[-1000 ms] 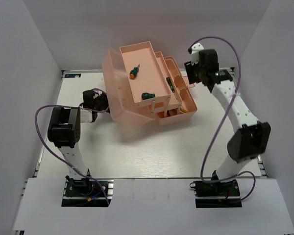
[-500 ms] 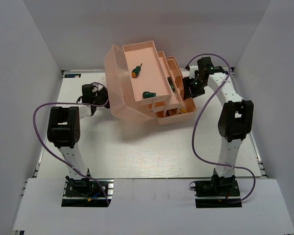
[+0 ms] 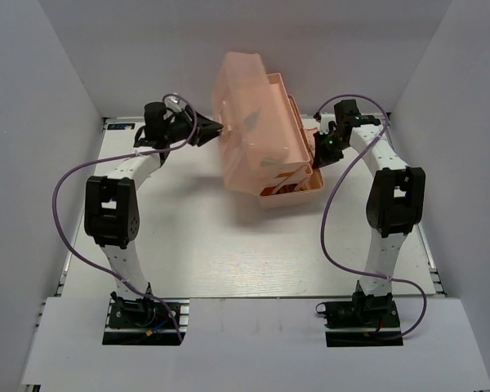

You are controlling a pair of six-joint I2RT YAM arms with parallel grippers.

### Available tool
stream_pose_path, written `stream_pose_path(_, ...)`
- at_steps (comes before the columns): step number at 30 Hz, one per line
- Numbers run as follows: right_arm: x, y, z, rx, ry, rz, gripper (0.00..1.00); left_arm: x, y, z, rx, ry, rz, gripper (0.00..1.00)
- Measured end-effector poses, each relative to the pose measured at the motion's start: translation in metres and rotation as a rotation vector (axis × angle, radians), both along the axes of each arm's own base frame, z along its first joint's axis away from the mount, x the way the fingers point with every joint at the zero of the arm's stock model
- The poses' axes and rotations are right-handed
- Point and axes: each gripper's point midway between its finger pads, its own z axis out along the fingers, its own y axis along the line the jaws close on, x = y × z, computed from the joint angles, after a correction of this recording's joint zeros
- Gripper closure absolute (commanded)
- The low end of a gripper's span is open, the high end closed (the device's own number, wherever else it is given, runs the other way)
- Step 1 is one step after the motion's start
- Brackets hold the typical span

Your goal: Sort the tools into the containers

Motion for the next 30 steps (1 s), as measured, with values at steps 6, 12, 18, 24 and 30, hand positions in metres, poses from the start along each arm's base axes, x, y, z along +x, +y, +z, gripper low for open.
stream_pose_path(6, 0.002, 0.003, 0.001, 0.008, -0.010, 0.004, 1.00, -0.018, -0.055, 0.041, -0.045, -0.083, -0.134, 0.52)
stream_pose_path(12, 0.001, 0.003, 0.000, -0.006, -0.009, 0.001, 0.33, -0.035, -0.084, 0.040, -0.060, -0.064, -0.212, 0.52)
stream_pose_path(18, -0.001, -0.009, 0.016, -0.044, -0.068, -0.019, 0.28, -0.024, -0.071, 0.058, -0.058, -0.106, -0.185, 0.48)
stream_pose_path(24, -0.004, -0.014, 0.095, -0.043, -0.291, -0.008, 0.30, -0.026, -0.044, 0.064, 0.058, -0.115, -0.129, 0.40)
stream_pose_path(30, -0.018, -0.021, 0.108, -0.090, -0.406, 0.045, 0.72, -0.069, -0.008, 0.072, 0.282, -0.159, -0.032, 0.39)
